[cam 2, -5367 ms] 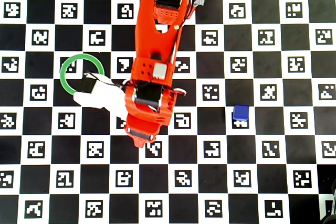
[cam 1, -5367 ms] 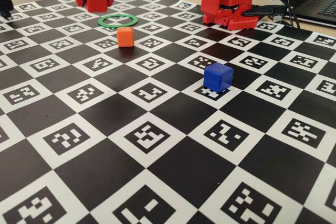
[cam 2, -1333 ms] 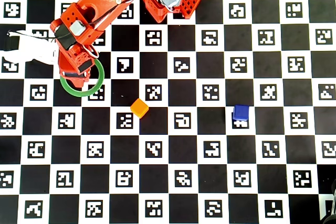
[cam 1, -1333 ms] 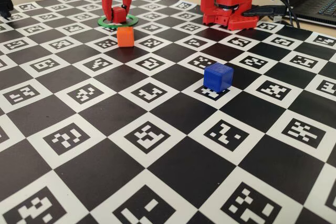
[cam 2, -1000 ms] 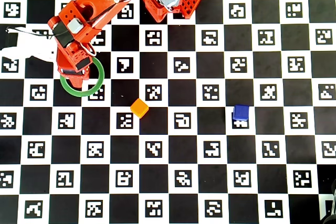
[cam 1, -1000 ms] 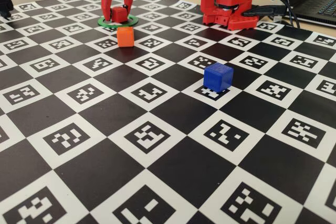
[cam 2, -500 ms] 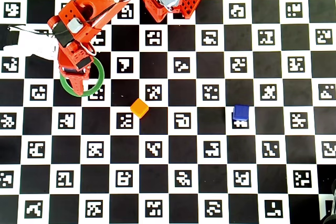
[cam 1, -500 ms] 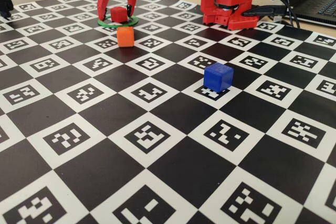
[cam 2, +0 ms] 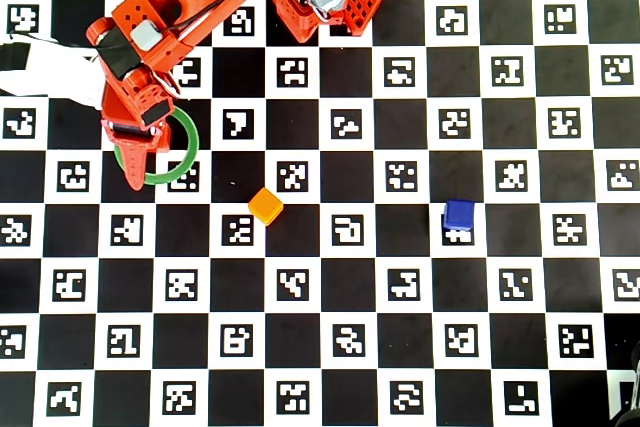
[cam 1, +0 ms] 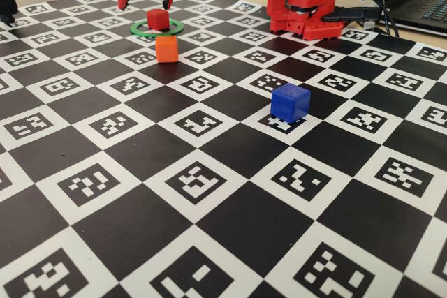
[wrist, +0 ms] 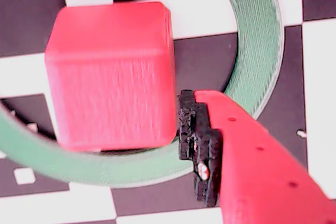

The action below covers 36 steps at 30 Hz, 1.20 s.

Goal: Grab the red cube then put it in the green circle then put the blue cube on top and finally the orange cube on top

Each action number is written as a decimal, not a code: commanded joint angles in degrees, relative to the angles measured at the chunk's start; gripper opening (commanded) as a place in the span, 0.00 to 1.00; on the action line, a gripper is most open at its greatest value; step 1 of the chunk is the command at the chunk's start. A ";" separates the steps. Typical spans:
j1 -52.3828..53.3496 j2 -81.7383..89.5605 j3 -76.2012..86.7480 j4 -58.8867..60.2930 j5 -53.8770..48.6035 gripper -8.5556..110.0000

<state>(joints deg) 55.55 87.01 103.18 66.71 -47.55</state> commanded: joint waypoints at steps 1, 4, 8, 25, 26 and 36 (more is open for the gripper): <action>-0.97 6.33 -6.33 3.25 1.41 0.49; -1.85 8.00 -8.09 6.50 4.39 0.49; -4.31 10.99 -10.28 12.22 9.05 0.49; -22.41 23.29 -12.83 24.87 19.51 0.49; -24.35 23.82 -13.45 25.84 20.74 0.49; -46.76 29.79 -14.59 29.18 35.07 0.47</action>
<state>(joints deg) 16.26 112.41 93.16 95.19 -17.84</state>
